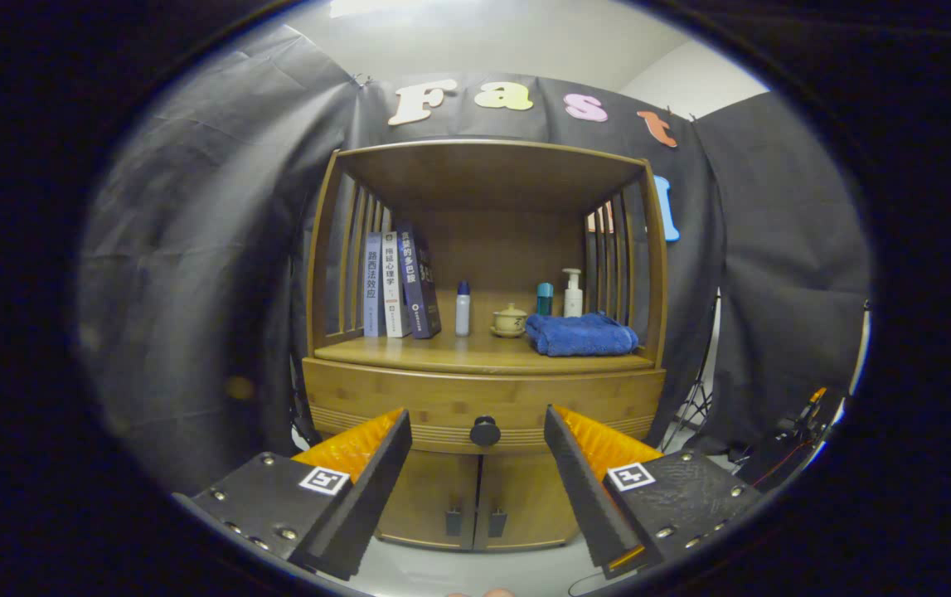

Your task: Pull open the drawer, take out the items inside it, and place them on the countertop above the cabinet.

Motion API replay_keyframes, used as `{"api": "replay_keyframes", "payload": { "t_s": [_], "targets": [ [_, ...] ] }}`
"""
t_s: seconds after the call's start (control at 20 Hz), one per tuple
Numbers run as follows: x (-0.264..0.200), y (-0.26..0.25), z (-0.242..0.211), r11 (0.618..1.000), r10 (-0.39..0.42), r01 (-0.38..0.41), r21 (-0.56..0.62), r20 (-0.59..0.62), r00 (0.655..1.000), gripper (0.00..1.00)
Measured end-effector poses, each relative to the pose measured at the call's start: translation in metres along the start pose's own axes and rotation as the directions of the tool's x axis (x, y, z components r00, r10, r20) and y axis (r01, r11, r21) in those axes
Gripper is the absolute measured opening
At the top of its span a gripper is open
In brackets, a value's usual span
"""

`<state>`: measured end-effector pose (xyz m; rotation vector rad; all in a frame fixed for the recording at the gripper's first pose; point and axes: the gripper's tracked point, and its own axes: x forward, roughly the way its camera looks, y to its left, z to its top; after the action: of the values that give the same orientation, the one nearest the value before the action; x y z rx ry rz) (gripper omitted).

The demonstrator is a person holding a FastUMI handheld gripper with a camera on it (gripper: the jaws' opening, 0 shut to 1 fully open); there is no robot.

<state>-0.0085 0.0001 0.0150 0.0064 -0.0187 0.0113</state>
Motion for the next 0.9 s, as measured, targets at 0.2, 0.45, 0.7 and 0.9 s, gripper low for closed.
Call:
{"api": "replay_keyframes", "payload": {
  "t_s": [0.2, 0.45, 0.7, 0.9],
  "targets": [
    [0.008, 0.004, -0.007, 1.000, -0.003, 0.003, 0.008, -0.006, 1.000, 0.97],
    [0.037, 0.017, -0.029, 1.000, 0.020, -0.020, 0.001, -0.026, 0.999, 0.98],
    [0.083, 0.004, -0.061, 1.000, -0.001, 0.001, 0.002, -0.066, 0.998, 0.98],
    [0.128, -0.013, -0.076, 1.000, -0.023, 0.025, 0.017, -0.113, 0.993, 0.98]
  ]
}}
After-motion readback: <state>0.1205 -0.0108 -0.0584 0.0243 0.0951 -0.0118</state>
